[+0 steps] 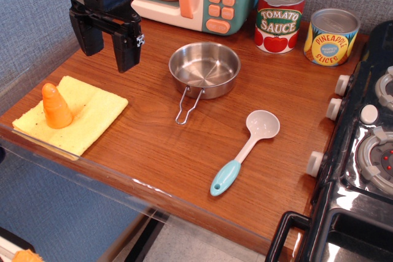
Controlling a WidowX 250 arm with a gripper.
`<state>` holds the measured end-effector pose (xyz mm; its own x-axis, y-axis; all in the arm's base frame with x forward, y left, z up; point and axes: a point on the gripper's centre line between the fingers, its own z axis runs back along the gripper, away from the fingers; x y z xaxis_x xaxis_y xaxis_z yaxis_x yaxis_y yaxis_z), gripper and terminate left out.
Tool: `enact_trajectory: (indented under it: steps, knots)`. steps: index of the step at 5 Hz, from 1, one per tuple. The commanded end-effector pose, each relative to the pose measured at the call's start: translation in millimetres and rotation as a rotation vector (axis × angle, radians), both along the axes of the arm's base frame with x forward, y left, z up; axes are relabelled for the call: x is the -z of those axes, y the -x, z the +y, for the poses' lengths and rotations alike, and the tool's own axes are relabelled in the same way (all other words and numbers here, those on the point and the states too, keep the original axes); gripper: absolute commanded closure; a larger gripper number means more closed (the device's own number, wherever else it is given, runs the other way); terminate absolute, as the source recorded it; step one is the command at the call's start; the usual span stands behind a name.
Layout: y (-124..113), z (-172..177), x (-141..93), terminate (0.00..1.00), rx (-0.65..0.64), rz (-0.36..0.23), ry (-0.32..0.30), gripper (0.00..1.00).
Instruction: Move the sauce pan in between microwave and cloth.
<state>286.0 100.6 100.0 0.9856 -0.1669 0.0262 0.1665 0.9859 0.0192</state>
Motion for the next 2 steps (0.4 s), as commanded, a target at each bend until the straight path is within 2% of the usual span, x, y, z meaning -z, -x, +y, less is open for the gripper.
enact_trajectory:
  steps: [1, 2]
  knots:
    - [0.0, 0.0, 0.0, 0.0, 0.0, 0.0, 0.0, 0.0]
    - [-22.7, -26.6, 2.3, 0.0, 0.043, -0.019, 0.019, 0.0]
